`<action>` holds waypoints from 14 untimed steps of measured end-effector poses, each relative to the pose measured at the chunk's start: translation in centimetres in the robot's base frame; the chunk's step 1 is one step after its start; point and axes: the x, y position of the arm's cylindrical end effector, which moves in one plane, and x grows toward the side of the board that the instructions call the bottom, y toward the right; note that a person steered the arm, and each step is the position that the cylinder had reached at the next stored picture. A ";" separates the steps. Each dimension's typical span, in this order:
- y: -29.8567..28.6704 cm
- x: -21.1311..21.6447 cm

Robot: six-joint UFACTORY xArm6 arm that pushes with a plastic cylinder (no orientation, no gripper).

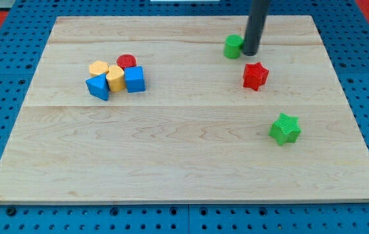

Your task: Push green circle to the group of blocks

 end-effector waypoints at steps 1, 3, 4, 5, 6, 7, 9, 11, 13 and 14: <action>-3.5 -0.8; -0.8 -4.6; -4.5 -6.7; -8.3 -5.9; -3.5 -5.3; -0.4 -4.7; -6.0 -1.6; -9.4 -5.5; -15.1 -5.7; -18.8 -4.1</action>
